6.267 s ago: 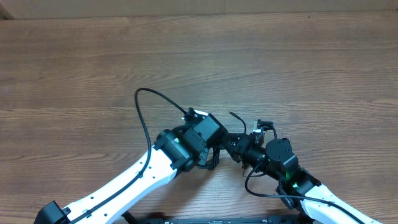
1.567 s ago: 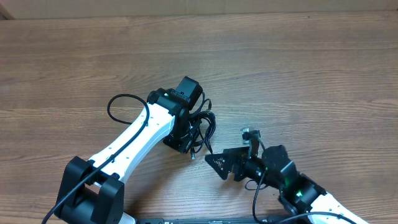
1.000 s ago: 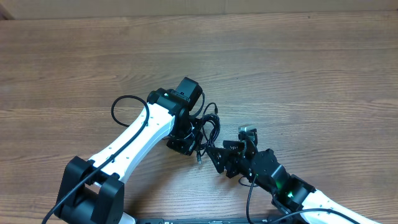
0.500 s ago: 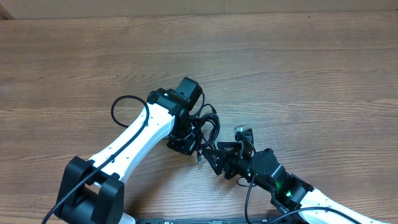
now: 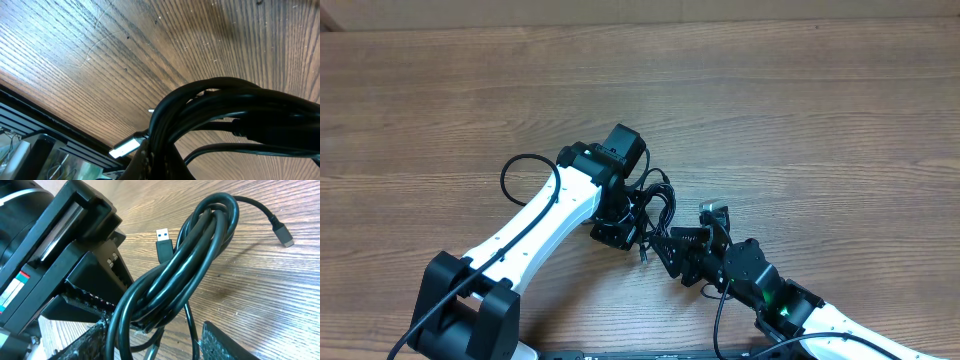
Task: Untangle cables
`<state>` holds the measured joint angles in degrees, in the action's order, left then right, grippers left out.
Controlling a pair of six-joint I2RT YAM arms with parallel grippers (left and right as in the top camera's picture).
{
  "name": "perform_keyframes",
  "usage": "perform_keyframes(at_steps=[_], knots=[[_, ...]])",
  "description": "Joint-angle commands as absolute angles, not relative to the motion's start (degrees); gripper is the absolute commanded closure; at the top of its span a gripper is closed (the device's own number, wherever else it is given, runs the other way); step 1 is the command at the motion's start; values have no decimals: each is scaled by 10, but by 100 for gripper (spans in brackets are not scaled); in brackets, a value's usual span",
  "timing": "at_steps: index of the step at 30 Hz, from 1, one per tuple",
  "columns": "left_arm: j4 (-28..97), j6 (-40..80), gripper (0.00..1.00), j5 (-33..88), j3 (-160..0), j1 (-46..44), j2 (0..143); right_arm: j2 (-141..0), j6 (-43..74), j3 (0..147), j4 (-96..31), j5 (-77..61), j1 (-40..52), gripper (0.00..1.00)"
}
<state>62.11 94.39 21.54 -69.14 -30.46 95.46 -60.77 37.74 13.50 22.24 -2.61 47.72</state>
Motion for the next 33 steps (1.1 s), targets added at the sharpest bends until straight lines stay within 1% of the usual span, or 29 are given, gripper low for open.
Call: perform_keyframes(at_steps=[1,9,12,17,21,25,27,30,33], knots=[[621,952,96,230,-700,-313,946,-611,377,143,224,-12,479,45],[616,952,96,247,-700,-315,946,-616,392,143,218,-15,479,46],[617,952,96,251,-700,-315,946,-627,392,143,194,1,479,57],[618,927,96,251,-700,-315,946,-642,437,143,192,28,478,67],[638,906,96,251,-700,-314,946,-642,496,143,171,71,478,83],[643,838,96,251,-700,-302,946,-642,547,143,156,99,478,94],[643,803,96,253,-700,-290,946,-641,574,143,145,113,478,96],[641,736,96,277,-700,-265,946,-641,611,143,128,130,478,96],[636,693,96,298,-700,-240,946,-641,627,143,120,135,478,96]])
